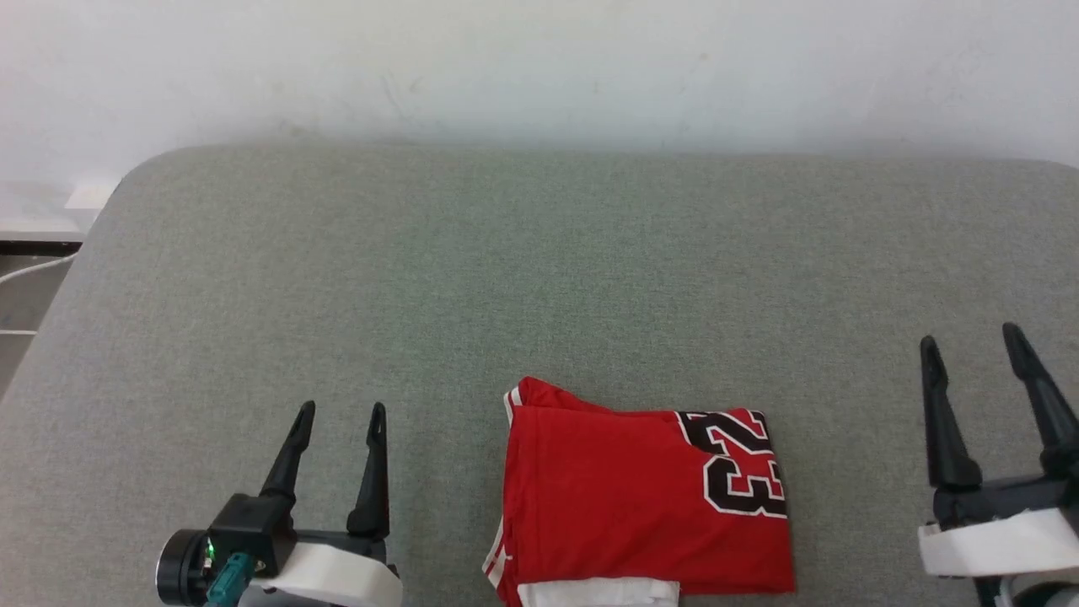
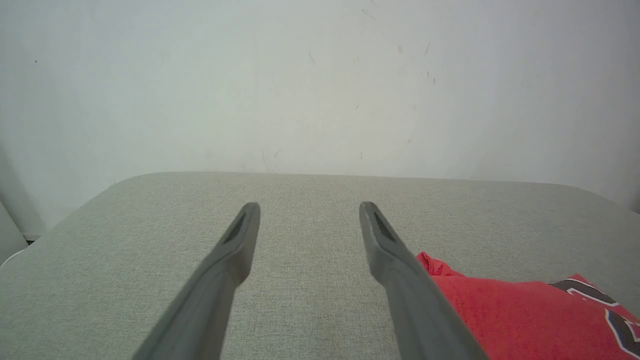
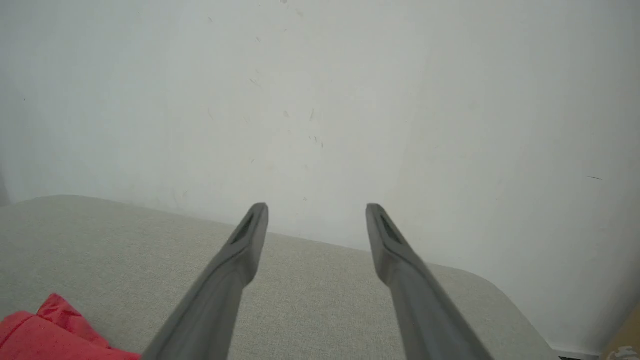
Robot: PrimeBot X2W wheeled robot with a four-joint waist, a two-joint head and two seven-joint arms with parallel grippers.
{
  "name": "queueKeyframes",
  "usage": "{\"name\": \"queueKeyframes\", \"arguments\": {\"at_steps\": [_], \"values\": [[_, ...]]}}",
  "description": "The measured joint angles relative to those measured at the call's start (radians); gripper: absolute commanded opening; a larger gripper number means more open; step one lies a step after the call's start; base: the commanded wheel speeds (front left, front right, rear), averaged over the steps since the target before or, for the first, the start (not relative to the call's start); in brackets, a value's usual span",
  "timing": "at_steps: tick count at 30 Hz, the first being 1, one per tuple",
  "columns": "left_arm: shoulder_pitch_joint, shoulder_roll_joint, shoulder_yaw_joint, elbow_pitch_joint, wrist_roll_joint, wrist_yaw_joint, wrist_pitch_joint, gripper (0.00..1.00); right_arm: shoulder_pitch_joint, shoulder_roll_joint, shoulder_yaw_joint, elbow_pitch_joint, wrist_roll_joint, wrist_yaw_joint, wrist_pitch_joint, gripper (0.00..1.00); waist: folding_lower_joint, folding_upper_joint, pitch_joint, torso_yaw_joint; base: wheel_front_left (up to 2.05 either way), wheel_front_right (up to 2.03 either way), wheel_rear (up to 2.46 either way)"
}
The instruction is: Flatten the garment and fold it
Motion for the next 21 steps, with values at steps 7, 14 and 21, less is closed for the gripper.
{"name": "queueKeyframes", "arguments": {"at_steps": [7,14,21], "values": [[0.014,0.0,-0.002,-0.015,0.005,0.0,0.0,1.0,0.044,0.073,-0.002,-0.011,-0.023,0.0,-0.016,1.0,0.0,0.0,0.005,0.001,0.0,0.0,0.0],[0.014,-0.001,-0.008,-0.023,0.009,0.0,0.0,1.0,0.047,0.088,0.005,0.013,-0.015,0.0,-0.005,1.0,0.0,0.0,0.011,0.006,0.0,0.0,0.0],[0.009,-0.001,-0.028,-0.022,0.01,0.0,0.0,1.0,0.05,0.001,0.095,0.13,0.234,0.0,0.303,1.0,0.0,0.0,0.038,0.018,0.0,0.0,0.0]]}}
